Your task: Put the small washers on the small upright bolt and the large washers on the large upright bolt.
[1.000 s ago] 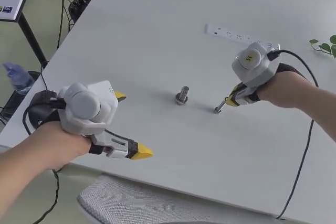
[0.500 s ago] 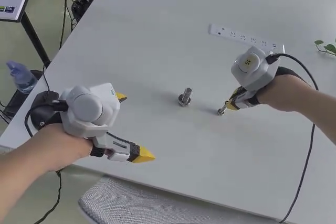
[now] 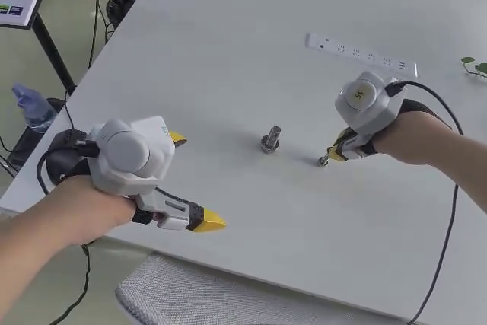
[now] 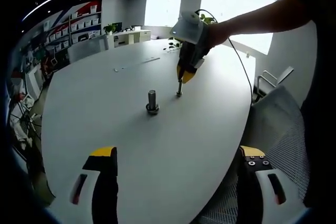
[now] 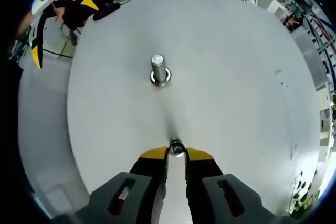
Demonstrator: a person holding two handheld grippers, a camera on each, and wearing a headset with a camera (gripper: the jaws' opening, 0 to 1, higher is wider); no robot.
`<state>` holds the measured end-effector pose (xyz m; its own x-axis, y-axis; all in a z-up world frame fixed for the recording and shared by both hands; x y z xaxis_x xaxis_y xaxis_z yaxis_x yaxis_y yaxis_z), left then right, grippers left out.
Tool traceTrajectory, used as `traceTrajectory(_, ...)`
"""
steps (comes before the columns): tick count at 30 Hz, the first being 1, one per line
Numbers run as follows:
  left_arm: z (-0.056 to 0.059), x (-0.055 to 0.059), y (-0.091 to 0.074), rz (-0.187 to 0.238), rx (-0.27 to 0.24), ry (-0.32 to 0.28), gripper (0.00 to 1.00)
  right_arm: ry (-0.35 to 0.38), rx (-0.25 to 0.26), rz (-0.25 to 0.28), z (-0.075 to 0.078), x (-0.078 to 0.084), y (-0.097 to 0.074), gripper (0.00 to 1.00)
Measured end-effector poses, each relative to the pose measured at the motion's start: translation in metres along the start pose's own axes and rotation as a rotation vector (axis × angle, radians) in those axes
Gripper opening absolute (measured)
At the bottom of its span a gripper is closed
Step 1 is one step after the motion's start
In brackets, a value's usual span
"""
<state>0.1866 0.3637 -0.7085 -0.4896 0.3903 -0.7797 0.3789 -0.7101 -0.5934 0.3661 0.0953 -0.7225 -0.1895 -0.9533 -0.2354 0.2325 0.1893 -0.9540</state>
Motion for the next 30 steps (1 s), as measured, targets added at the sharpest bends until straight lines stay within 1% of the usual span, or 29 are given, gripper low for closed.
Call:
traceTrajectory(11,0.003,0.004,0.0,-0.009,0.005,-0.011,0.93,-0.018,-0.001,-0.01,-0.003,0.001,0.012,0.13)
traceTrajectory(19,0.002,0.007,-0.001,-0.011,0.0,-0.023,0.93,-0.029,-0.002,-0.016,-0.004,0.002,0.018,0.13)
traceTrajectory(27,-0.002,0.009,-0.001,-0.024,0.003,-0.029,0.92,-0.029,-0.005,-0.016,-0.005,0.005,0.027,0.13)
traceTrajectory(30,-0.003,0.008,-0.001,-0.022,0.006,-0.03,0.92,-0.029,-0.006,-0.015,-0.004,0.006,0.03,0.13)
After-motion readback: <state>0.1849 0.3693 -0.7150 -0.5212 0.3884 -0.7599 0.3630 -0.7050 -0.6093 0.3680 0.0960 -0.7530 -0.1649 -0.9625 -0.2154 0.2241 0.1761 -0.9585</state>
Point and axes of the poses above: the centre of the closed fingertips' face, and the gripper's own axes: y roughly forward along the fingers, z roughly to its right, x roughly out of its underside, the point moved 10 cm from there along -y, roughly backward along the fingers, and after that the axes turned 8 degrees about x, right-handed, at the moved point
